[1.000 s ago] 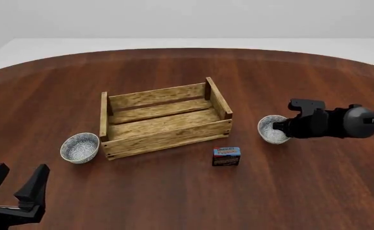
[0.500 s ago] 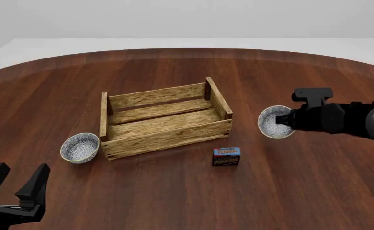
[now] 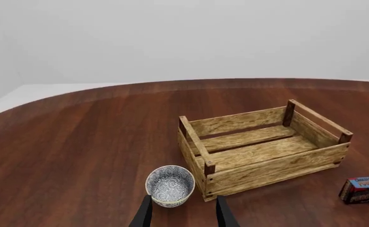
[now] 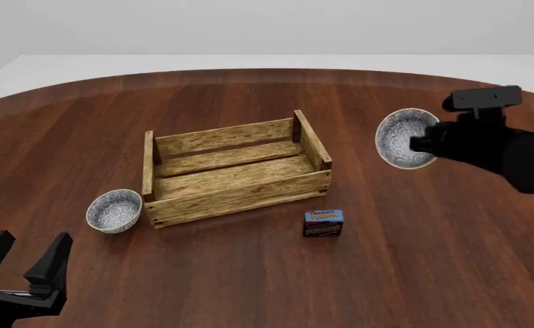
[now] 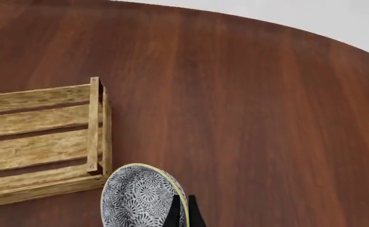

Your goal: Stack the right bowl on the left bowl and place them in the tray.

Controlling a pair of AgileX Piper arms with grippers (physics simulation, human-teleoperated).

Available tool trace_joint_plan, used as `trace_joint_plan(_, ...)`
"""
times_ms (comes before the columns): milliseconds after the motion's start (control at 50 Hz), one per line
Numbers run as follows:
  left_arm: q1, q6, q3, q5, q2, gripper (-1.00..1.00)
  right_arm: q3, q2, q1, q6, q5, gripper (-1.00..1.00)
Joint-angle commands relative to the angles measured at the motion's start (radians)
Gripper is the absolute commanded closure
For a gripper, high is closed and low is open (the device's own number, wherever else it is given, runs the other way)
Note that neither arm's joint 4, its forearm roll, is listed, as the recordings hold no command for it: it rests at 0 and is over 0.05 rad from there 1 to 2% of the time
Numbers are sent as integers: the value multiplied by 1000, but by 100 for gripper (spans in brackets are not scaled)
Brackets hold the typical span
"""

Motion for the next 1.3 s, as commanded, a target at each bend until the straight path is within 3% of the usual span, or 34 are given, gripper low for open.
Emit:
trace_joint_plan(20,-2,14,0,-11,11,-100,23,-174,47,-22,-9,100)
trace_joint_plan(200,-4,17,0,36,-45,-100,54,-252,104,-47,-30,100)
trace_joint_plan(440,-4,23,0,29,-36,-100,49,-315,217,-29,-29,100)
trace_joint_plan(520,0,27,0,41,-52,-100,64,-324,237,-79,-45,100)
trace_joint_plan(640,-1,29,-1,56,-72,-100,58,-343,338,-55,-45,100)
trace_joint_plan(880,-10,26,-3,42,-46,-100,56,-318,430,-29,-97,100)
trace_joint_plan(1300,-11,37,-7,30,-29,-100,61,-294,453,-11,-132,100)
